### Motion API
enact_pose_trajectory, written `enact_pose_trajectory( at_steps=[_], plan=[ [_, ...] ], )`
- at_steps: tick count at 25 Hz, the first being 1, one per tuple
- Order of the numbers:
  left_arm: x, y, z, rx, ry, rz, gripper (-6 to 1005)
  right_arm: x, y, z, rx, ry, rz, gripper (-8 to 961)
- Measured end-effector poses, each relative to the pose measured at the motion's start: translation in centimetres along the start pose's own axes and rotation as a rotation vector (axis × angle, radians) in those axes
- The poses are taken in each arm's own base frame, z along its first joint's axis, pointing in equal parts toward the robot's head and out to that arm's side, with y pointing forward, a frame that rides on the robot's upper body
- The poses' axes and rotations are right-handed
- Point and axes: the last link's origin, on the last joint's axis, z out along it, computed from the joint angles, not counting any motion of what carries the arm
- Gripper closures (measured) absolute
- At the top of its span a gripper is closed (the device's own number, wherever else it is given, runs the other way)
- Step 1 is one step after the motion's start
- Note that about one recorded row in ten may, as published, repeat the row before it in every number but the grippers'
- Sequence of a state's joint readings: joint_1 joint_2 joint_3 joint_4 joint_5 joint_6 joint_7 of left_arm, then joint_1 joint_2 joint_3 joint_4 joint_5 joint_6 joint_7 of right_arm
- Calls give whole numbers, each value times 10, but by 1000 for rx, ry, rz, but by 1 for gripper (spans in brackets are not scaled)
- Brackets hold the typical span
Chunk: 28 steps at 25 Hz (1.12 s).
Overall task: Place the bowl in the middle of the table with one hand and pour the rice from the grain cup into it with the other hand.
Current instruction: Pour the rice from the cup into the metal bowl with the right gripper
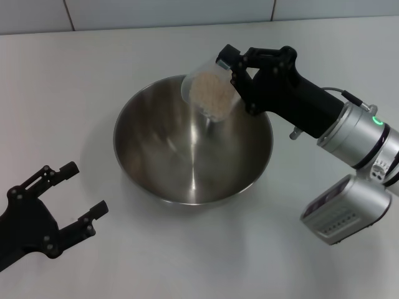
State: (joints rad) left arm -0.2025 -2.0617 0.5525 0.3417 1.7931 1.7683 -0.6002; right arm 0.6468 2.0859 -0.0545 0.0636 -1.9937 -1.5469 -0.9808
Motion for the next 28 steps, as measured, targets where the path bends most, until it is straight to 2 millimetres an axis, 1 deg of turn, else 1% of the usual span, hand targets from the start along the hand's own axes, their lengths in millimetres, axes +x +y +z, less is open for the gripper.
enact_pose_trajectory(
  at_steps=[4,15,16,28],
  plan=[
    [0,0,1,1,1,-3,194,-2,1,3,-1,-1,-131,932],
    [-1,1,0,3,1,-7,193,-11,5,7,6,-21,-417,931],
    [-1,1,0,3,1,-9,193,-13,5,8,9,-25,-465,931],
    [-1,2,0,1,1,-12,193,-18,5,9,20,-65,-674,930]
  ],
)
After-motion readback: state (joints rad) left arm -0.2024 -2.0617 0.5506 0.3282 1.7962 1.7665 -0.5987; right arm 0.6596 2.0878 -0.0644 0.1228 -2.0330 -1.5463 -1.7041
